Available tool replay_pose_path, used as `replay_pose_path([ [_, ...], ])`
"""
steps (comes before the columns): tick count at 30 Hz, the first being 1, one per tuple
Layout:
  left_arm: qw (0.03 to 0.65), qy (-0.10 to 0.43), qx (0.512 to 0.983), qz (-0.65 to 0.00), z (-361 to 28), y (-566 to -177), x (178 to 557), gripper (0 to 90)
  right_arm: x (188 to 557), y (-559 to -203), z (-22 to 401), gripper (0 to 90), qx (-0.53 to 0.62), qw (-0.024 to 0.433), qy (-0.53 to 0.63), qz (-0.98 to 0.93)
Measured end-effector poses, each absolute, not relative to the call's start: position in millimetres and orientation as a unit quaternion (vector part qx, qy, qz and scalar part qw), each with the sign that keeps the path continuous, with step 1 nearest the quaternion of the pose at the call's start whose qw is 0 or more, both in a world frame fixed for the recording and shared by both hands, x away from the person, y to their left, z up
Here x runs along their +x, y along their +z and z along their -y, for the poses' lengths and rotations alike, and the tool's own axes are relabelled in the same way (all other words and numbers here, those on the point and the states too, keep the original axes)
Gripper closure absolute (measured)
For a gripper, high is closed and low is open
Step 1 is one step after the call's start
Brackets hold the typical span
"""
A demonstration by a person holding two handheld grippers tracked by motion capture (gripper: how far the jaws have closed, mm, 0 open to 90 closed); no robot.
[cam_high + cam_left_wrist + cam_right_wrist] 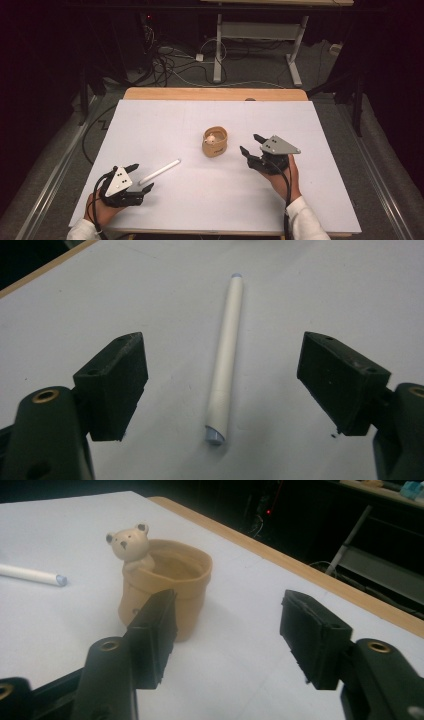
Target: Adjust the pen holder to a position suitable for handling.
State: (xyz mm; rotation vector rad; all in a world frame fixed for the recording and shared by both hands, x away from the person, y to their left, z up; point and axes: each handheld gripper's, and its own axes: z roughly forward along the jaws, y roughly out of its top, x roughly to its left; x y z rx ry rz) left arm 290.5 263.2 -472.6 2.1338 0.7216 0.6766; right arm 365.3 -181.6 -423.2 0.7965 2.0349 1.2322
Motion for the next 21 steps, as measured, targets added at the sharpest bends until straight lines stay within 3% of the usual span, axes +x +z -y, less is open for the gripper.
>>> replay_pose_path([
  [6,0.383,0.263,0.839,-0.285,-260.1,-472.2,289.7,19.3,341.2,-419.4,202.2,27.6,0.3,0.326,0.487,-0.753],
  [21,0.38,0.265,0.843,-0.275,-258.5,-472.5,288.1,19.3,296.4,-432.6,227.0,26.9,0.28,0.357,0.483,-0.749],
])
